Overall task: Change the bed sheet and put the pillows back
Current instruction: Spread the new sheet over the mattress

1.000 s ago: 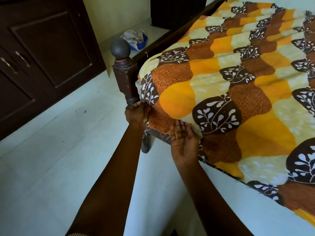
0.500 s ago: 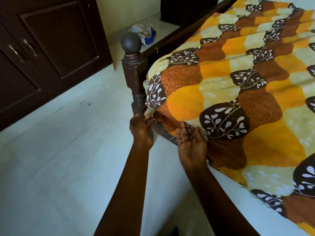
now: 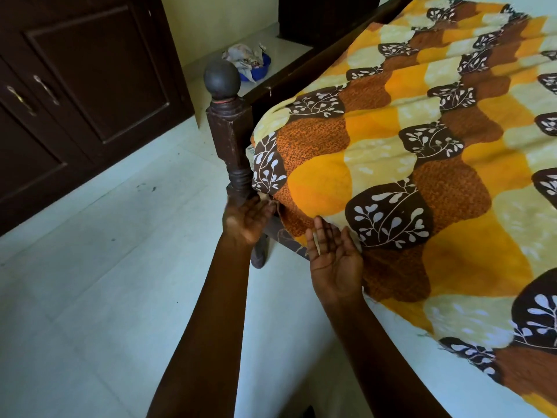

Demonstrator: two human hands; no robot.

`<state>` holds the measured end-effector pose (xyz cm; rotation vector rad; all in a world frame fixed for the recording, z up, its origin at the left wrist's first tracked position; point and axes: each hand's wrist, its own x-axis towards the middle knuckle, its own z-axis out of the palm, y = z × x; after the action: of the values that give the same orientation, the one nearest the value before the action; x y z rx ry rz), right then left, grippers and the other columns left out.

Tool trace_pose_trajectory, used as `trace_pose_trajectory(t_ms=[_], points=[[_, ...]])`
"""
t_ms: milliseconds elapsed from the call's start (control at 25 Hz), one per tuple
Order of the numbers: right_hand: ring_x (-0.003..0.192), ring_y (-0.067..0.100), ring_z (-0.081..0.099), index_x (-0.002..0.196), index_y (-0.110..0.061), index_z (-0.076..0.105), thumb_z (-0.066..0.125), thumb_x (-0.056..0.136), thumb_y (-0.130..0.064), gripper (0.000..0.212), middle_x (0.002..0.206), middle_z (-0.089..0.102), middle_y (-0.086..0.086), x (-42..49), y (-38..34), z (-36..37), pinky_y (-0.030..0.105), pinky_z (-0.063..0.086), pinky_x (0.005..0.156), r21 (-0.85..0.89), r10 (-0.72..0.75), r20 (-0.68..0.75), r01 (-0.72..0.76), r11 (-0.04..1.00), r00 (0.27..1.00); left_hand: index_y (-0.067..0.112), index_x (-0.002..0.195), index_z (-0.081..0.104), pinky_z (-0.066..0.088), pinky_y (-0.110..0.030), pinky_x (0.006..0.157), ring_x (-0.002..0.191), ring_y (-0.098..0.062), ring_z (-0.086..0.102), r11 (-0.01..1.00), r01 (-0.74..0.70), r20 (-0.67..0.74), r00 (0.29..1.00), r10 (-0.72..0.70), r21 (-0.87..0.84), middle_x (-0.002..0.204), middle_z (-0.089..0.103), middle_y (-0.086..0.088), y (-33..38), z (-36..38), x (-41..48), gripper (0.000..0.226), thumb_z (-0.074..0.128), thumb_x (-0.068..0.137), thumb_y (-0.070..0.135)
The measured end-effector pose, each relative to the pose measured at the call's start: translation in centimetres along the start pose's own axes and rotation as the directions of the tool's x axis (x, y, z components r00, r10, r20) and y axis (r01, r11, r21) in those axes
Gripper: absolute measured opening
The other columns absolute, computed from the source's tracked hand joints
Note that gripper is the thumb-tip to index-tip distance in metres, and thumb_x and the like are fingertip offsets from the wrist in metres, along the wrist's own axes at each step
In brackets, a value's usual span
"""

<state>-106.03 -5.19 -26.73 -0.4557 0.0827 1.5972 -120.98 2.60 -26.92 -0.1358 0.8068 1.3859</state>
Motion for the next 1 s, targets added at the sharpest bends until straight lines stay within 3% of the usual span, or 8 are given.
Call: trace_pose_trajectory(t_ms=[80, 200, 280, 360, 520, 680, 880, 1000], points=[[0.093, 0.025, 0.070, 0.106, 0.000, 0.054, 0.096, 0.019, -0.018, 0.098, 0.103, 0.070, 0.019, 0.1, -0.1, -0.4, 0.042, 0.054, 0.082, 0.002, 0.006, 0.016, -0.006, 1.000, 1.000, -0.002, 0.142, 0.028, 0.027, -0.047, 0.110, 0.135, -0.041, 0.031, 0.991, 0.035, 0.142, 0.990, -0.016, -0.130, 0.146, 0.031, -0.025, -0.7, 0.6, -0.2, 0.085, 0.021, 0.091, 0.065], [0.093, 0.025, 0.070, 0.106, 0.000, 0.054, 0.096, 0.019, -0.017, 0.097, 0.103, 0.070, 0.019, 0.2, -0.1, -0.7, 0.042, 0.054, 0.080, 0.019, 0.022, 0.035, -0.023, 1.000, 0.999, 0.008, 0.143, 0.035, 0.033, -0.046, 0.105, 0.129, -0.034, 0.040, 0.978, -0.018, 0.189, 0.980, 0.058, -0.209, 0.140, 0.043, -0.019, -1.8, 2.2, 0.9, 0.081, 0.023, 0.088, 0.067], [0.092, 0.025, 0.070, 0.106, 0.000, 0.055, 0.096, 0.018, -0.017, 0.098, 0.103, 0.070, 0.019, 0.3, -0.1, -1.0, 0.042, 0.053, 0.082, 0.015, 0.024, 0.029, -0.025, 1.000, 0.999, 0.009, 0.140, 0.040, 0.042, -0.040, 0.096, 0.123, -0.031, 0.047, 0.993, -0.078, 0.106, 0.990, 0.088, -0.093, 0.135, 0.049, -0.015, -2.2, 3.0, 0.8, 0.061, 0.032, 0.094, 0.049], [0.091, 0.026, 0.070, 0.103, 0.002, 0.060, 0.096, 0.017, -0.016, 0.094, 0.103, 0.070, 0.019, 0.5, -0.1, -1.3, 0.043, 0.053, 0.081, 0.013, 0.035, 0.031, -0.036, 0.999, 0.999, 0.005, 0.138, 0.041, 0.046, -0.036, 0.090, 0.118, -0.029, 0.051, 0.945, -0.214, -0.013, 0.975, 0.224, 0.247, 0.138, 0.047, -0.017, -2.3, 1.9, 0.3, 0.044, 0.037, 0.099, 0.024], [0.092, 0.024, 0.070, 0.081, -0.001, 0.076, 0.096, 0.025, -0.021, 0.062, 0.102, 0.070, 0.017, 0.9, 0.2, -1.6, 0.042, 0.055, 0.078, -0.026, 0.023, 0.029, -0.023, 0.999, 0.999, 0.013, 0.125, 0.058, 0.051, -0.040, 0.094, 0.104, -0.020, 0.061, 0.420, -0.557, 0.119, 0.691, 0.713, 0.716, 0.121, 0.062, -0.003, -1.7, -1.3, -1.5, 0.034, 0.057, 0.092, 0.018], [0.087, 0.020, 0.071, 0.074, -0.005, 0.077, 0.072, 0.064, -0.025, 0.023, 0.097, 0.073, 0.013, 0.6, 0.5, -1.2, 0.037, 0.054, 0.079, -0.040, 0.034, 0.006, -0.034, 0.999, 0.999, 0.009, 0.118, 0.064, 0.051, -0.020, 0.086, 0.095, -0.007, 0.062, 0.164, -0.661, 0.367, 0.586, 0.722, 0.732, 0.108, 0.063, 0.005, -0.4, 0.8, -0.9, 0.032, 0.064, 0.086, 0.014], [0.090, 0.023, 0.071, 0.084, -0.001, 0.074, 0.096, 0.019, -0.020, 0.071, 0.100, 0.071, 0.017, 0.6, 0.3, -1.3, 0.041, 0.053, 0.080, -0.050, 0.010, 0.022, -0.009, 0.999, 1.000, -0.001, 0.099, 0.069, 0.050, -0.021, 0.077, 0.082, -0.015, 0.064, 0.163, -0.637, 0.302, 0.556, 0.775, 0.754, 0.095, 0.071, -0.013, 0.8, 2.3, 0.4, 0.020, 0.067, 0.084, 0.012], [0.087, 0.021, 0.071, 0.101, -0.002, 0.060, 0.074, 0.064, -0.019, 0.042, 0.097, 0.072, 0.015, 0.4, 0.4, -0.9, 0.039, 0.053, 0.081, -0.059, 0.017, -0.027, -0.019, 0.998, 0.999, 0.000, 0.098, 0.070, 0.049, -0.019, 0.078, 0.079, -0.013, 0.061, 0.178, -0.593, 0.233, 0.550, 0.802, 0.785, 0.094, 0.071, -0.014, 1.4, 2.8, 0.6, 0.019, 0.067, 0.084, 0.013]])
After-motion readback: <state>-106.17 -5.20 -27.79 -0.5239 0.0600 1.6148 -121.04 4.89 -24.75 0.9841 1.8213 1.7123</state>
